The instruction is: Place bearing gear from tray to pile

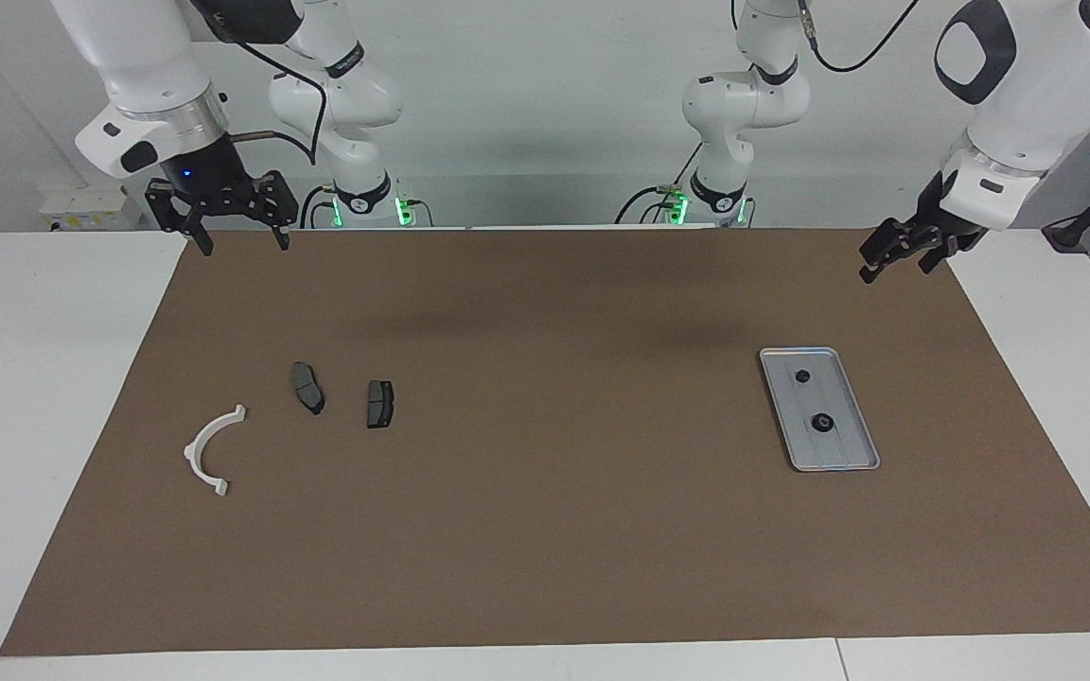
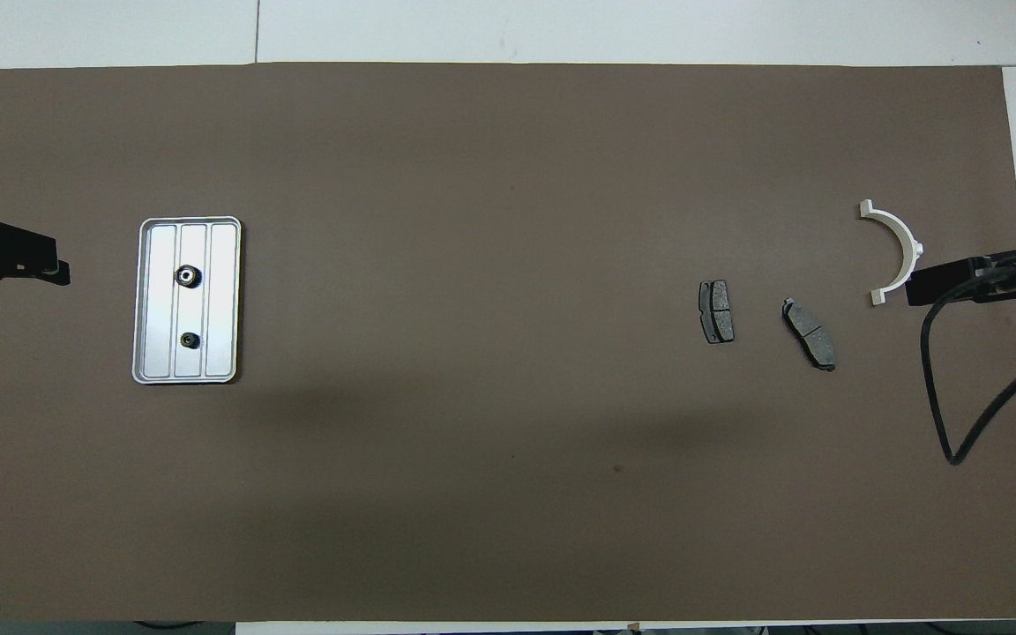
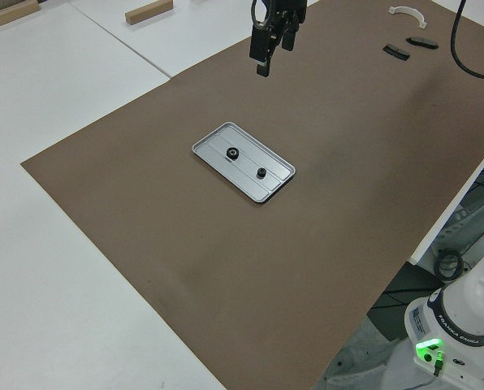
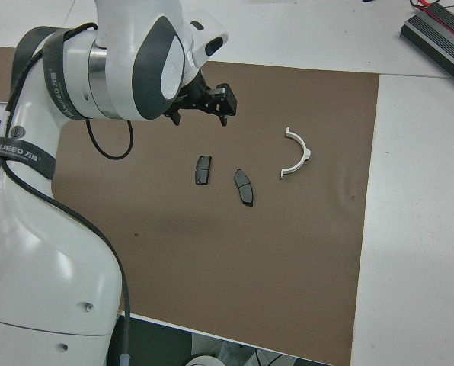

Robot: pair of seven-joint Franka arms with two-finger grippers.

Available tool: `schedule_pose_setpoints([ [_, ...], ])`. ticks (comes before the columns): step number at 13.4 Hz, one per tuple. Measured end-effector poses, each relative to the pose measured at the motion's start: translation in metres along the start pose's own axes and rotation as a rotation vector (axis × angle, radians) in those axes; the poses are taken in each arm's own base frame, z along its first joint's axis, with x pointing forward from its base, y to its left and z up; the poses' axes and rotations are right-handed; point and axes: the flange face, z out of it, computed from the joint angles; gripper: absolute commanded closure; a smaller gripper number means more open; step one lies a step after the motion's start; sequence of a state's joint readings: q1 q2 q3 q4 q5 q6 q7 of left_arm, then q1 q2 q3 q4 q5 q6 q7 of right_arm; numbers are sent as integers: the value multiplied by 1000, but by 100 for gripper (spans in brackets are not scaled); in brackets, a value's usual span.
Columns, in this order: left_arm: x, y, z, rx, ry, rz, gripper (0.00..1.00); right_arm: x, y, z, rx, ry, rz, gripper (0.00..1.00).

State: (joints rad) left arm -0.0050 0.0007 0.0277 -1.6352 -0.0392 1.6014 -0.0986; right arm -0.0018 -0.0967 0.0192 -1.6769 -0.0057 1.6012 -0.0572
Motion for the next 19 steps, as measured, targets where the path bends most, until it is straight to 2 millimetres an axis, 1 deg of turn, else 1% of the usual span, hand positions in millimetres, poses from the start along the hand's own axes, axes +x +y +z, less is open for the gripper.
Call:
schedule_pose_setpoints([
  [4,2,-3,-1,-2,16,-7,0,0,0,0,0,0,0,0],
  [5,4,-5,2,-3,29,-10,0,0,0,0,0,0,0,0],
  [6,6,-6,10,-4,39,-13,0,0,0,0,0,0,0,0],
  [7,9,-7,23,-5,49,-15,0,0,0,0,0,0,0,0],
  [11,24,-9,104,-4,73,-21,0,0,0,-1,0,1,0,0],
  [15,52,-8,184,1,89,-24,0,0,0,-1,0,2,0,0],
  [16,58,-6,205,3,89,-21,0,0,0,-1,0,3,0,0],
  [17,64,1,225,4,85,-11,0,-1,1,-2,0,5,1,0],
  [19,69,13,259,8,58,6,0,-2,1,-5,-1,10,2,0],
])
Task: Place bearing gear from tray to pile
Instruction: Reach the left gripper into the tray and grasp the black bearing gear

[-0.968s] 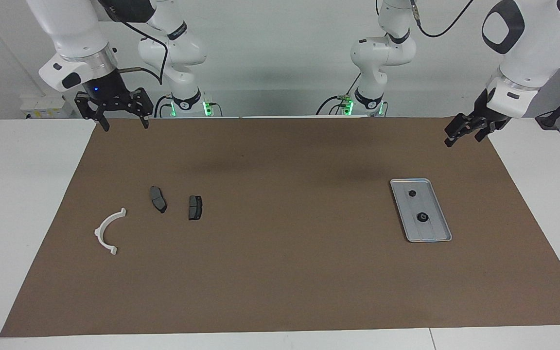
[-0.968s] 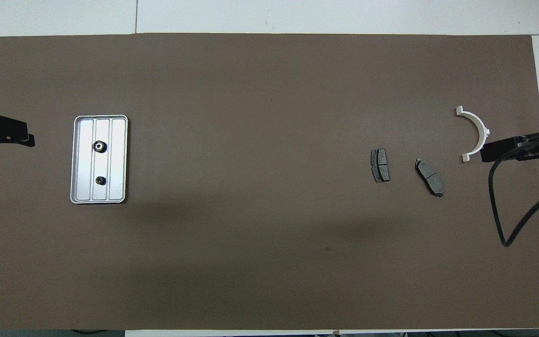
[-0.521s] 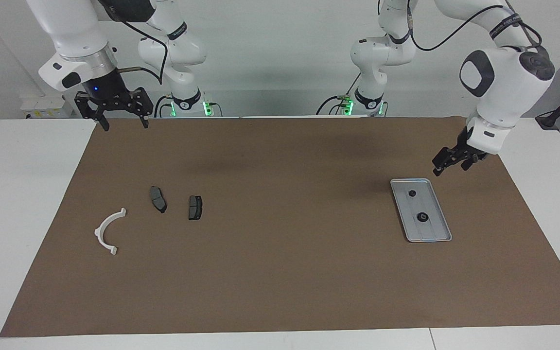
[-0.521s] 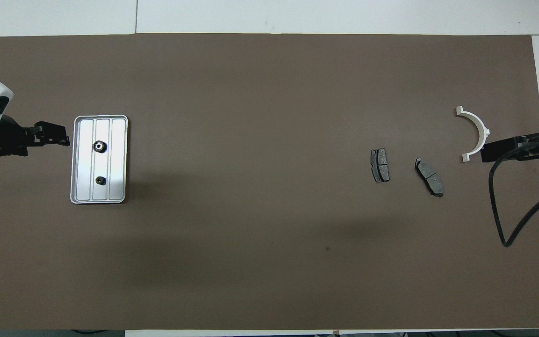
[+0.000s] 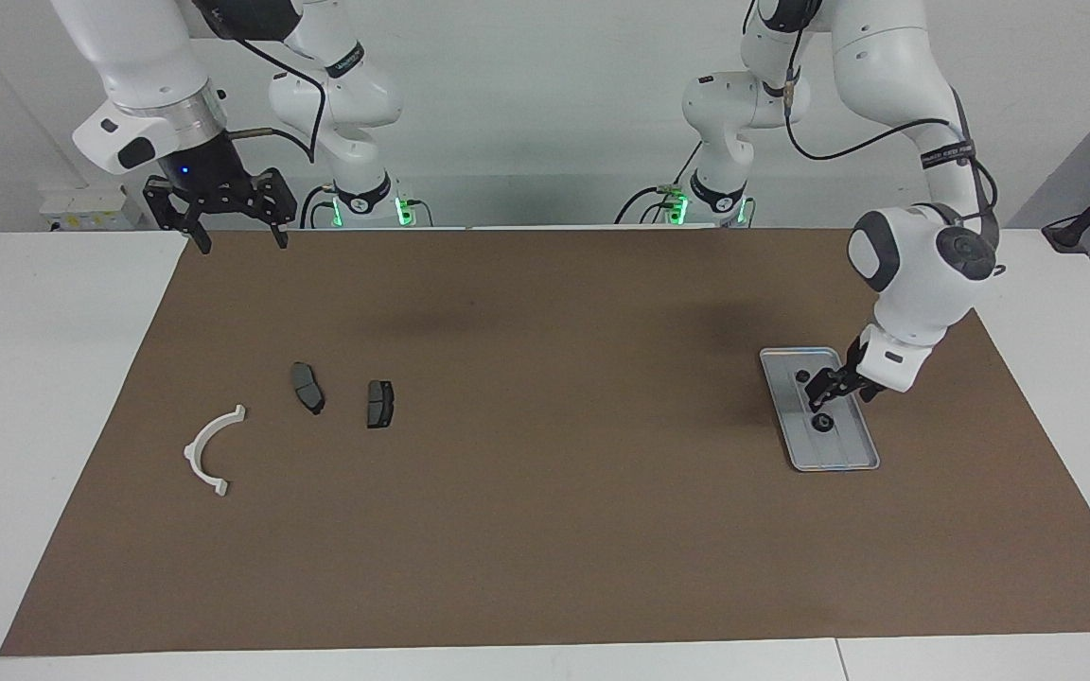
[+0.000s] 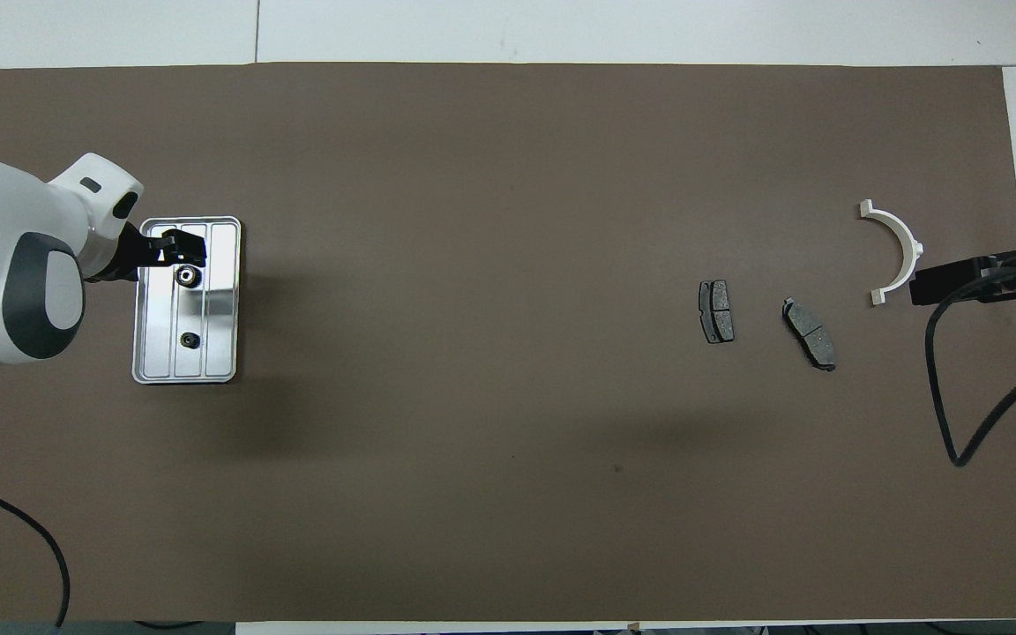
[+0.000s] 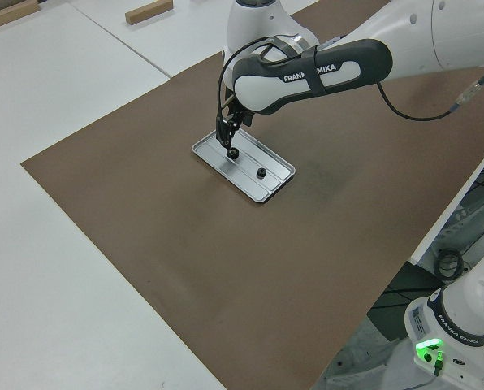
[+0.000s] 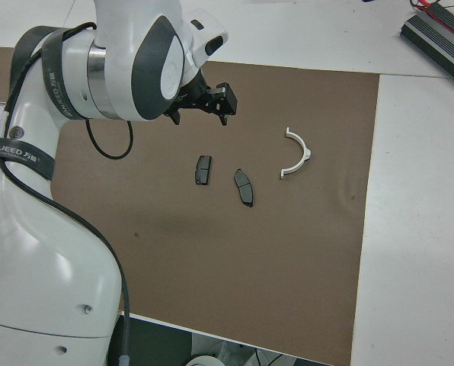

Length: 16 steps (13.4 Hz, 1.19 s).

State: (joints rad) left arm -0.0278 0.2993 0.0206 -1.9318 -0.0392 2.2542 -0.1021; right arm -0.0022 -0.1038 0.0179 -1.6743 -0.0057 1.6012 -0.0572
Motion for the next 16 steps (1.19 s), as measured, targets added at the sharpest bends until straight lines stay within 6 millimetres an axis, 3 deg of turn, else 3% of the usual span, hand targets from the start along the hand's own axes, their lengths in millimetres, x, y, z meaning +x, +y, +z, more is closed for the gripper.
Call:
schedule_pose_setpoints([
  [2,1,-2,15,4,-21,-3,6,-1,0,-2,0,4,0,0],
  [4,5,-4,13,6,-24,-7,11,-1,0,-2,0,4,0,0],
  [6,13,-7,11,6,-22,-13,23,-1,0,-2,0,4,0,0],
  [9,15,-13,21,9,-37,-22,27,-1,-1,-2,0,4,-2,0],
  [12,15,-13,26,10,-44,-23,38,-1,-14,-3,1,4,-26,0],
  [16,13,-13,31,11,-53,-22,38,-1,-25,-3,1,5,-47,0],
])
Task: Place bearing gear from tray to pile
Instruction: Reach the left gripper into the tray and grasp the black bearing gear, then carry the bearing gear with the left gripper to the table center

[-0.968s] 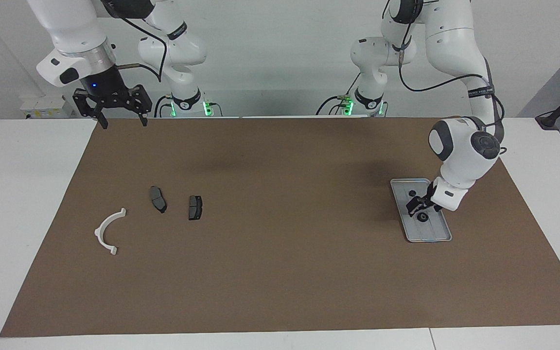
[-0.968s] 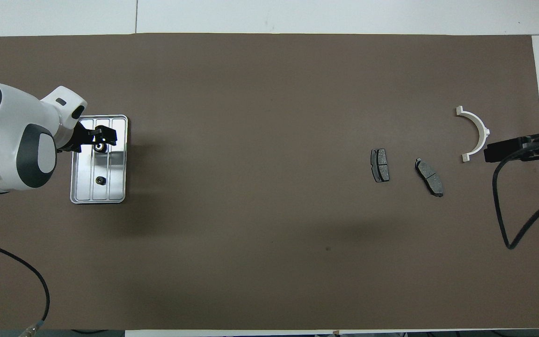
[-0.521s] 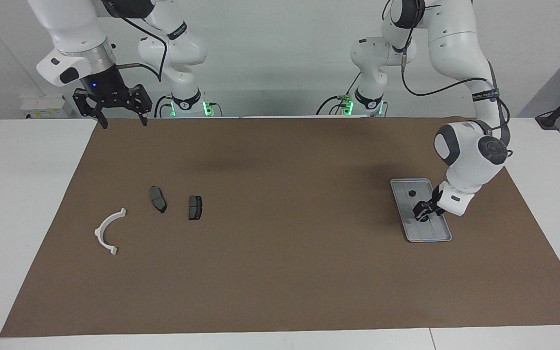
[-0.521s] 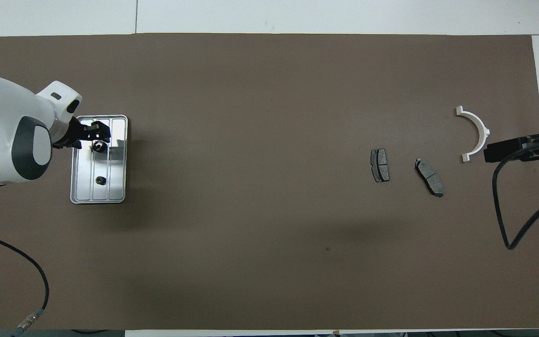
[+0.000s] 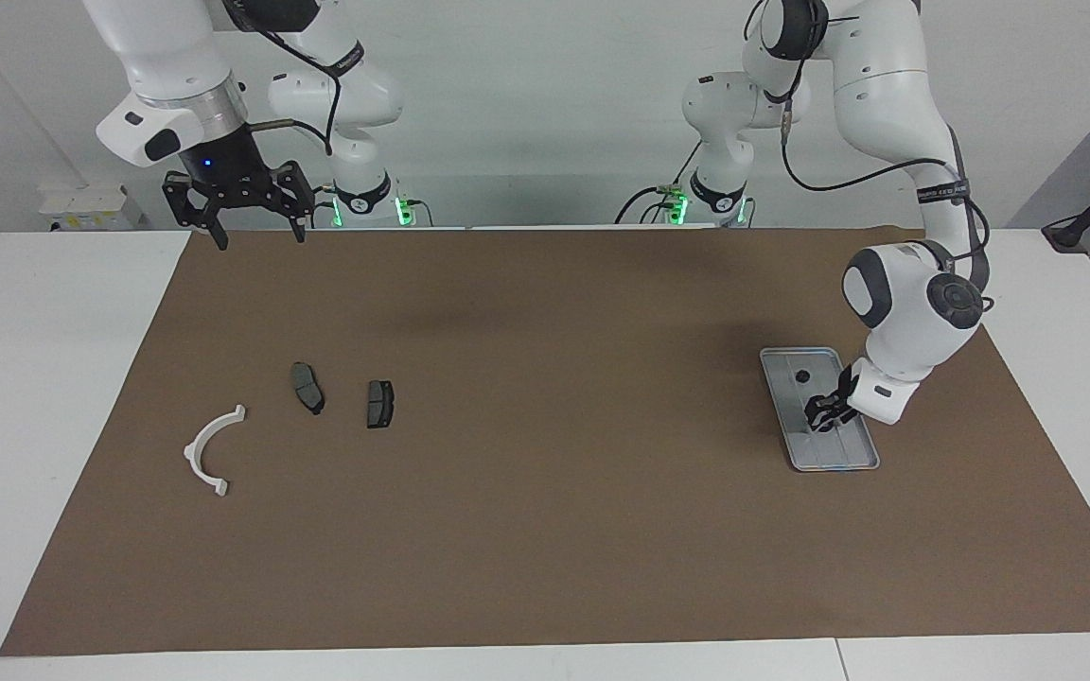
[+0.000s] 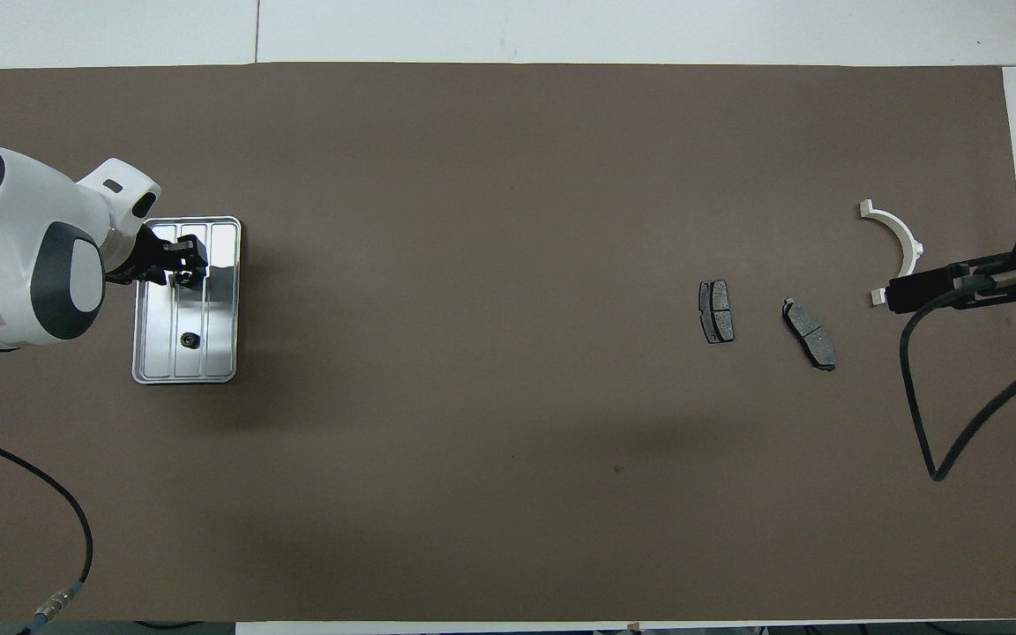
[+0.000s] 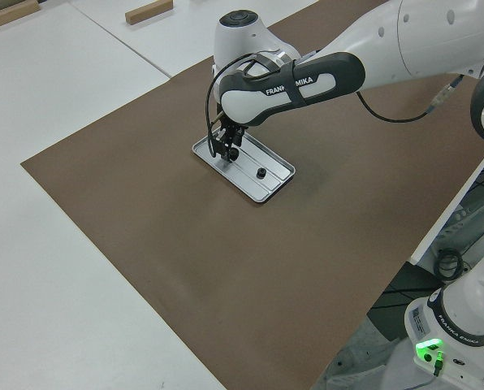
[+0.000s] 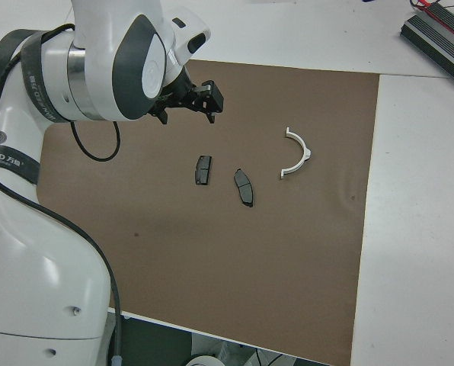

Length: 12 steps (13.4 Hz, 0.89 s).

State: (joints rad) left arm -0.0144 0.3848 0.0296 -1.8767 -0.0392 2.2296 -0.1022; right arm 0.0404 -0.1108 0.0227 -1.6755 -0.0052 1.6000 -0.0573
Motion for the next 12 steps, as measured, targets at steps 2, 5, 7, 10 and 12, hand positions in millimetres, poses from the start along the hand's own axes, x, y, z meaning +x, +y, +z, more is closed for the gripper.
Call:
schedule_pose_setpoints([
  [2,-1,0,3,1,-4,0,38,0,-10,0,1,0,-20,0],
  [5,-1,0,5,0,1,0,40,0,-16,0,1,1,-30,0],
  [7,-1,0,6,0,5,-1,55,0,-15,0,1,1,-29,0],
  [10,-1,1,6,-1,8,-4,90,0,-15,0,1,1,-29,0],
  [12,-1,3,4,-1,4,-8,90,0,-15,0,1,1,-29,0],
])
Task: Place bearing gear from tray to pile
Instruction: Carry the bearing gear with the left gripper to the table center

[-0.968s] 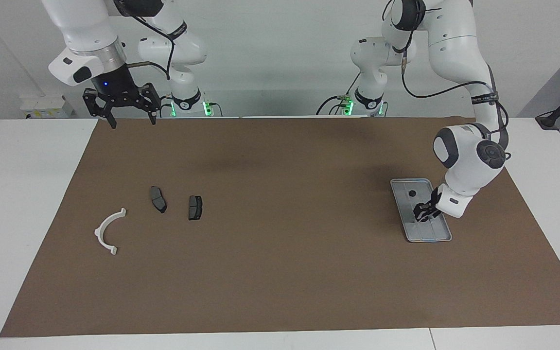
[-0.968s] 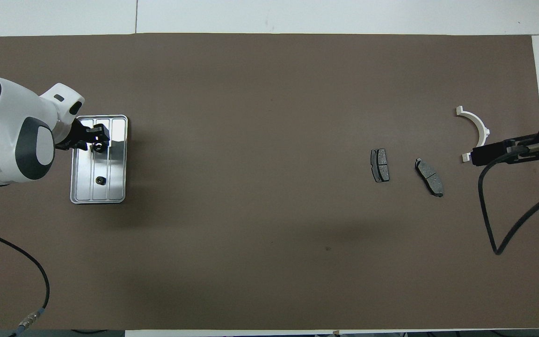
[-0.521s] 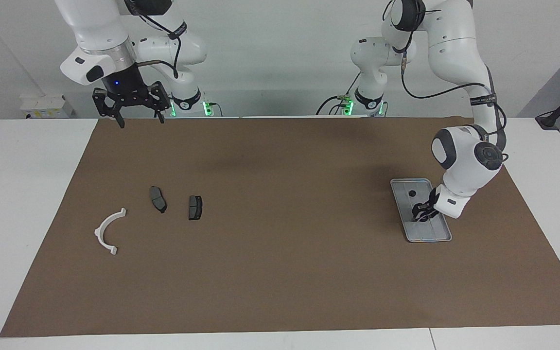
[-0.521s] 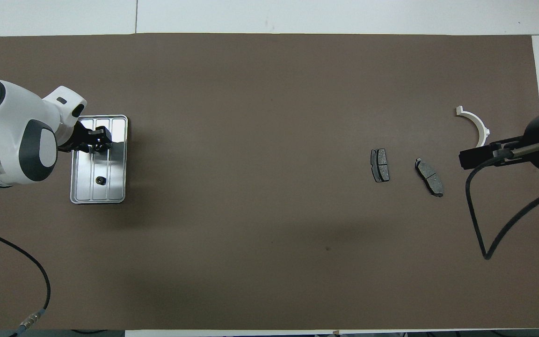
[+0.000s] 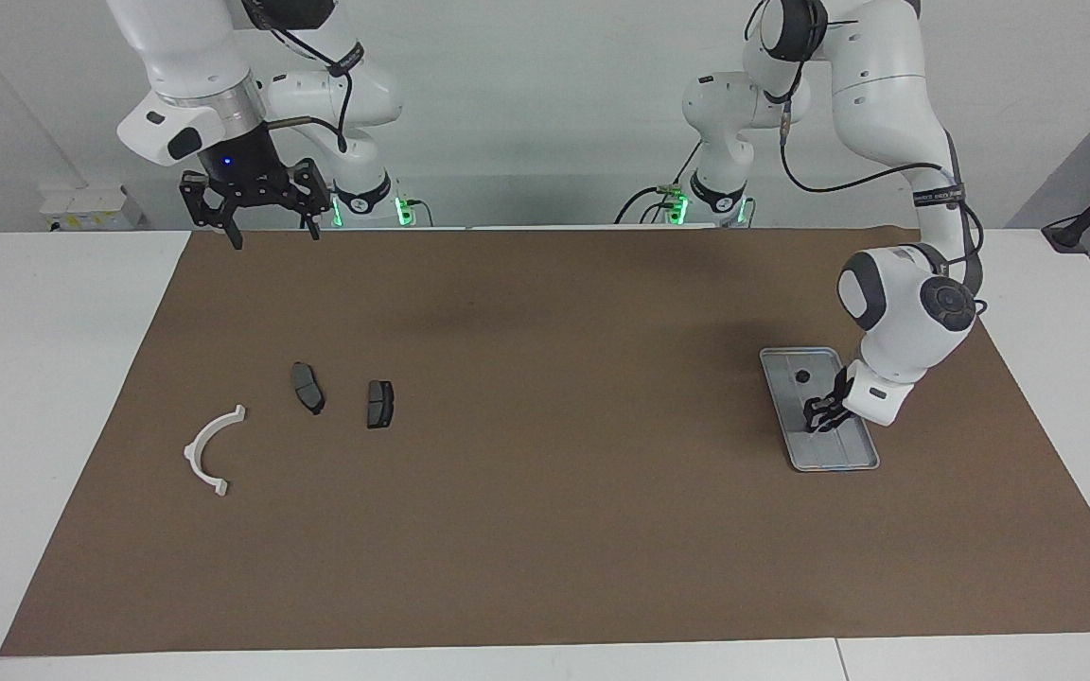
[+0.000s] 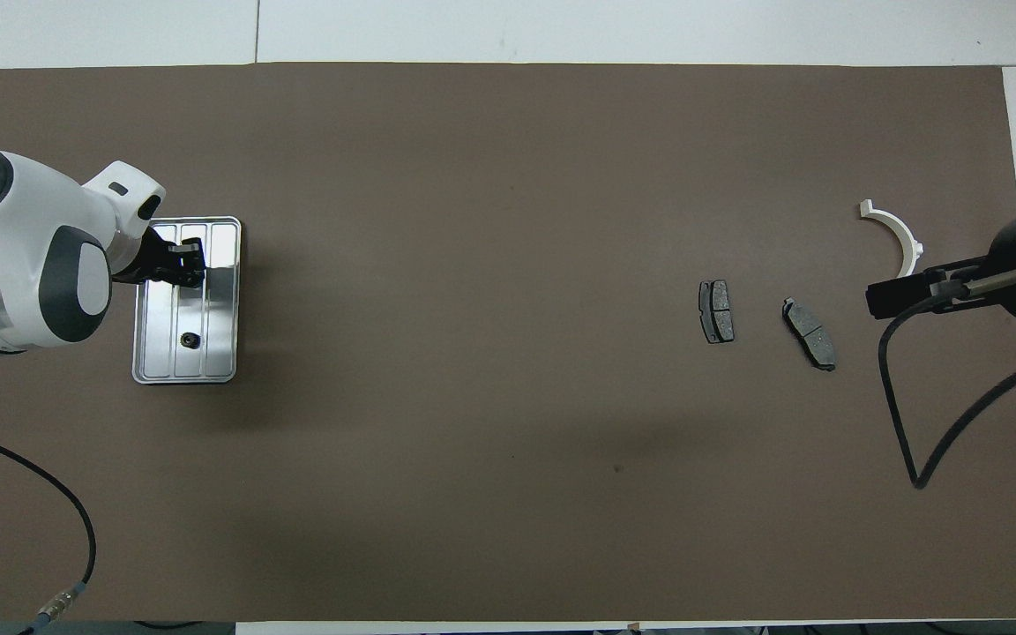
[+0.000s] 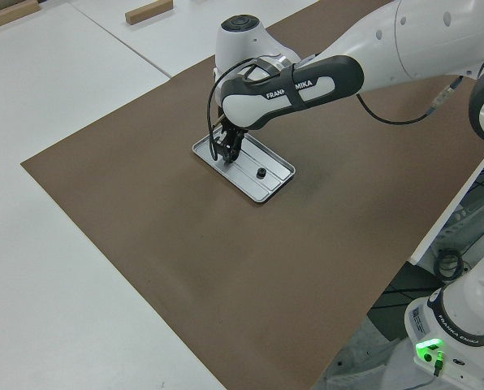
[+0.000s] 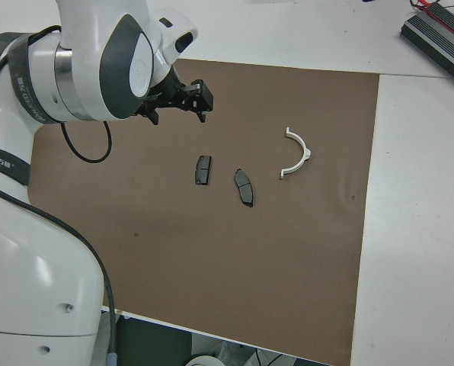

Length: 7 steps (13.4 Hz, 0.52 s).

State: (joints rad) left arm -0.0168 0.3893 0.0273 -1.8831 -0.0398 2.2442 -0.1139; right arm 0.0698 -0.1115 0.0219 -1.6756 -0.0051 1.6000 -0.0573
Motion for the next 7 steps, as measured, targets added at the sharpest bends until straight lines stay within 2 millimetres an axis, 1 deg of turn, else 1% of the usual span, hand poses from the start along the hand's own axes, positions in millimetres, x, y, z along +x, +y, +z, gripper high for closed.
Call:
schedule_pose_setpoints([
  [1,1,2,-4,0,-15,-14,90,0,0,0,0,0,0,0],
  [2,5,7,-15,1,-33,-40,90,0,0,0,0,0,0,0],
  [3,10,20,-33,1,-50,-71,90,0,0,0,0,0,0,0],
  [4,14,41,-54,4,-62,-103,90,0,0,0,0,0,0,0],
  [5,13,71,-69,8,-69,-134,90,0,0,0,0,0,0,0],
  [6,8,106,-75,13,-67,-169,90,0,0,0,0,0,-1,0],
  [7,-1,144,-76,16,-60,-209,90,0,0,0,0,0,-1,0],
])
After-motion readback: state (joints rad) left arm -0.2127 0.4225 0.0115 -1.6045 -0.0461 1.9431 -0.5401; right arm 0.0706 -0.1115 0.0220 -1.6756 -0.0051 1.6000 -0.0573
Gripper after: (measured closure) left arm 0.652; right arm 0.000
